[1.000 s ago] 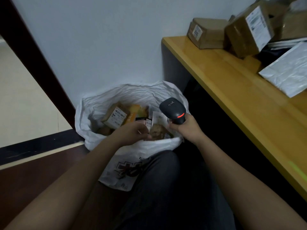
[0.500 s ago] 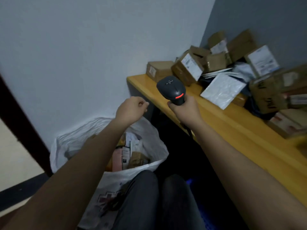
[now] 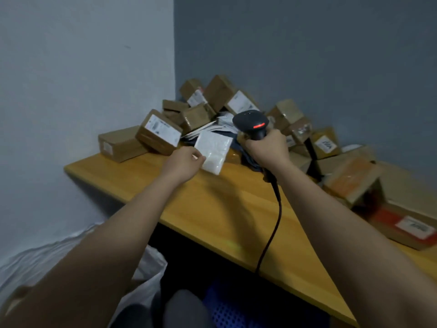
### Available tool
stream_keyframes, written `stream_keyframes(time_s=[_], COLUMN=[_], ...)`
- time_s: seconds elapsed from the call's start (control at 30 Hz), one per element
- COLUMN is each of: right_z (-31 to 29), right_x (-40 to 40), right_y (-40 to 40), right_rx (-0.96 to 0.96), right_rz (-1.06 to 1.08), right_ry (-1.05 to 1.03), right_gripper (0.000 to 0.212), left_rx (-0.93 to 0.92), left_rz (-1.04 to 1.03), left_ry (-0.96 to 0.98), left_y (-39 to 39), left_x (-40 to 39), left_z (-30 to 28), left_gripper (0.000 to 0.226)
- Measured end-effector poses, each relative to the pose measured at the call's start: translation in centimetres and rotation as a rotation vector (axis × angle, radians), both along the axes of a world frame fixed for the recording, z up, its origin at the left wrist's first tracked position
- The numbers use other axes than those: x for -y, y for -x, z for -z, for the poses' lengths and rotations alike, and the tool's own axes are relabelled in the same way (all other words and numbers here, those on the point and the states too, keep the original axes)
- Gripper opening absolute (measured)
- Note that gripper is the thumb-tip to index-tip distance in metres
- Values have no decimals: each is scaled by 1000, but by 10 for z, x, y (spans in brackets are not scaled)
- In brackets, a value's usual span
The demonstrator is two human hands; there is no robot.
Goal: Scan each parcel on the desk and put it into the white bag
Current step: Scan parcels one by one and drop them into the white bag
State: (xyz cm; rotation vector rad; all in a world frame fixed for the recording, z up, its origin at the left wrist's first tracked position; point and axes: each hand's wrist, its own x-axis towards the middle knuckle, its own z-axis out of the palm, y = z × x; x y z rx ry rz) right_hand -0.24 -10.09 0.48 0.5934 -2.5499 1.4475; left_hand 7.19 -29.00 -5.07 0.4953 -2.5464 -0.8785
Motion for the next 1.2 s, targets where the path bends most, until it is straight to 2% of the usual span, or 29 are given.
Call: stream_keyframes(time_s=[0.2,0.3,0.47,0.6,0.7,0.83,1.07,1.13,1.2], right_z=[2,7,19,26,30,35,37,40,43], right_x=[-77,-112,-150,-160,-162,-161,-156,-151,-144], right_y=[56,74,93,104,109,111,94,87,76], right_rx=[-13,16,121,123,121,119,123,140,163], right_rz=[184,228,275,303,308,314,256,231,201], right_ry=[-19,-32,-15,8,4,-17,-11,-14,8], right_gripper=[10,15,15,14,16,17,19,19,16], left_rx=[65,85,118,118,215,219,203,189,137], left_rz=[153,232,328,306,281,265,345,329,295], left_ry=[68,39,81,182,179,44,57,-70,-464], left_y=[83,123,183,217,237,248,187,156,125], left_x=[-64,-104,-155,-175,-179,-181,-158,-137,-118], left_z=[-5,0,29,51,60,68,69,69,63], left_gripper=[29,36,58,77,91,80,75,68,54])
